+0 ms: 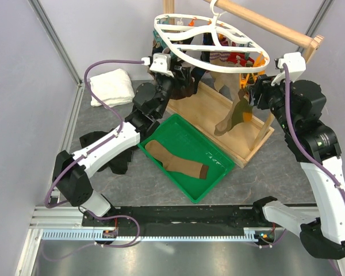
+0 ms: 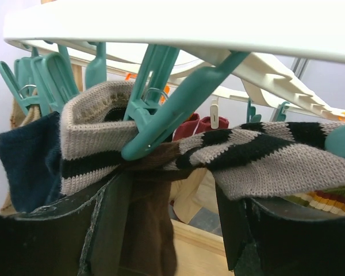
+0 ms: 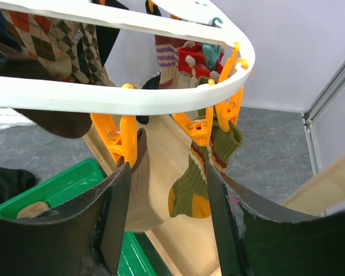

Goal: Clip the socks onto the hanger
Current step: Clamp the sock onto the hanger, then open the clamp at the hanger.

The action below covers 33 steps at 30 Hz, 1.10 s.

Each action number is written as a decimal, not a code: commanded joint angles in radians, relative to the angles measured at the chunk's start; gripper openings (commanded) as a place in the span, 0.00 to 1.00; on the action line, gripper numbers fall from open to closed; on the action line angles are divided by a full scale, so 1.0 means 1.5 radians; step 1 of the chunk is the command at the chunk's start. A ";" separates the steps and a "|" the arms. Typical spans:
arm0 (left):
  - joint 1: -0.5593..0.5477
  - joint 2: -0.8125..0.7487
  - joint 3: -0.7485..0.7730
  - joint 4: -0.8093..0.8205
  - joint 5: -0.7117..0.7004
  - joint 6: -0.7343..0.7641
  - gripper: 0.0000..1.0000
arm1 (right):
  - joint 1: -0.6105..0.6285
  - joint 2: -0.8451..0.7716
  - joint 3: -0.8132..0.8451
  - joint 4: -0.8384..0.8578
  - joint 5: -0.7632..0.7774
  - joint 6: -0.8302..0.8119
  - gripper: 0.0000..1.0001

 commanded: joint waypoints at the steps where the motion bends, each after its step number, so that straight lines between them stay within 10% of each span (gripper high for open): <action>1: 0.027 -0.026 0.001 -0.019 -0.023 -0.003 0.66 | 0.001 0.018 0.013 0.021 0.034 -0.006 0.59; 33: 0.031 -0.039 -0.012 -0.032 0.007 -0.027 0.66 | 0.002 0.081 -0.055 0.191 0.100 -0.068 0.54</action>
